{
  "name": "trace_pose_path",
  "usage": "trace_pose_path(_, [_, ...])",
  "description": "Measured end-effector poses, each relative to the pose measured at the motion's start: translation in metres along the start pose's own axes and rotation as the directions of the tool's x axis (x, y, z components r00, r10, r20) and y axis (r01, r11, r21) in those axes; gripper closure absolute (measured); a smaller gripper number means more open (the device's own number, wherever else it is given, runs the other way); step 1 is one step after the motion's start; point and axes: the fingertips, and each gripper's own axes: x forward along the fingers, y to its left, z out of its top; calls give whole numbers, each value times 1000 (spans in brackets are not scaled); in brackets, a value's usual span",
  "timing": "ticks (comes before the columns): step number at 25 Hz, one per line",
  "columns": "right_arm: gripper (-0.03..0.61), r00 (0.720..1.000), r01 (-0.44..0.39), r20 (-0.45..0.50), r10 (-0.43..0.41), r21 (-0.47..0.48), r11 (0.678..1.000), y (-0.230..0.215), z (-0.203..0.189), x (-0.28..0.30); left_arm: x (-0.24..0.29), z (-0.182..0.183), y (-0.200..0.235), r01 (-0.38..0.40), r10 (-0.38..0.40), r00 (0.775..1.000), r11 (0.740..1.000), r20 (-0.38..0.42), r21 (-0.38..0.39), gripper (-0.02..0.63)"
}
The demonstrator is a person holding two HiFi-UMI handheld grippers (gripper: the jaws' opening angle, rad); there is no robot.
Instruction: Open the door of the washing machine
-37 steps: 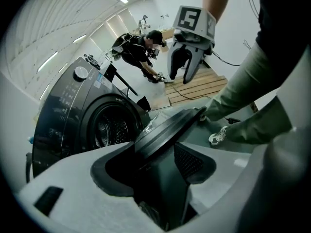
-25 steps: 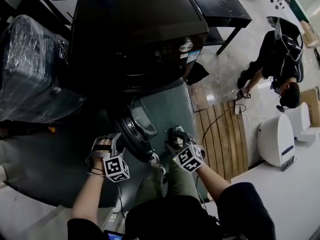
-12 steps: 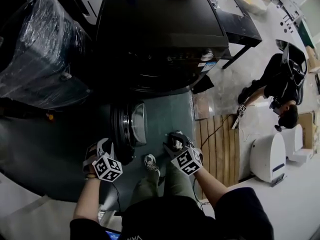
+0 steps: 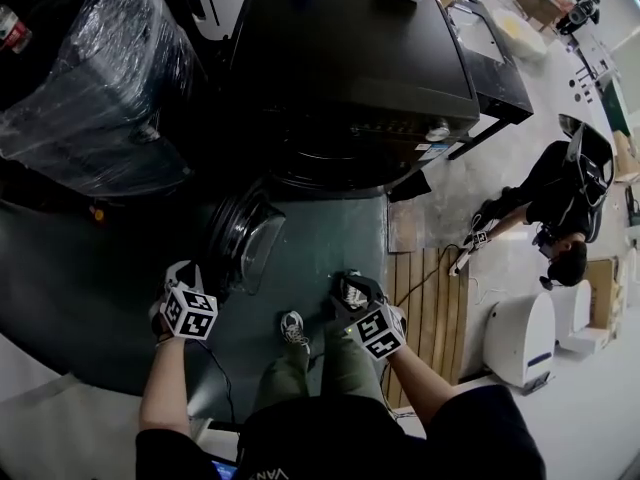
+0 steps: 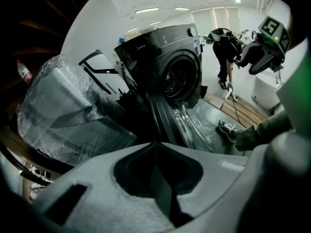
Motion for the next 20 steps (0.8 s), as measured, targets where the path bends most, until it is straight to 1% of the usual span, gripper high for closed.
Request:
trace_pose_path(5, [414, 1000, -7, -6, 7, 19, 1000, 8, 5, 9, 9, -12, 35, -58, 57, 998, 991, -11, -120, 596])
trace_pose_path(9, [423, 1000, -21, -11, 22, 22, 1000, 15, 11, 16, 20, -22, 46, -53, 49, 998, 988, -34, -148, 595])
trace_pose_path(12, [438, 1000, -29, -12, 29, 8, 1000, 18, 18, 21, 25, -28, 55, -56, 49, 998, 978, -42, -201, 595])
trace_pose_path(15, [447, 999, -32, -5, 32, -4, 999, 18, 26, 26, 24, -25, 65, -71, 69, 997, 967, -16, -245, 595])
trace_pose_path(20, [454, 999, -36, 3, 36, -7, 999, 19, 34, 30, 19, -17, 74, -88, 99, 995, 958, 25, -273, 595])
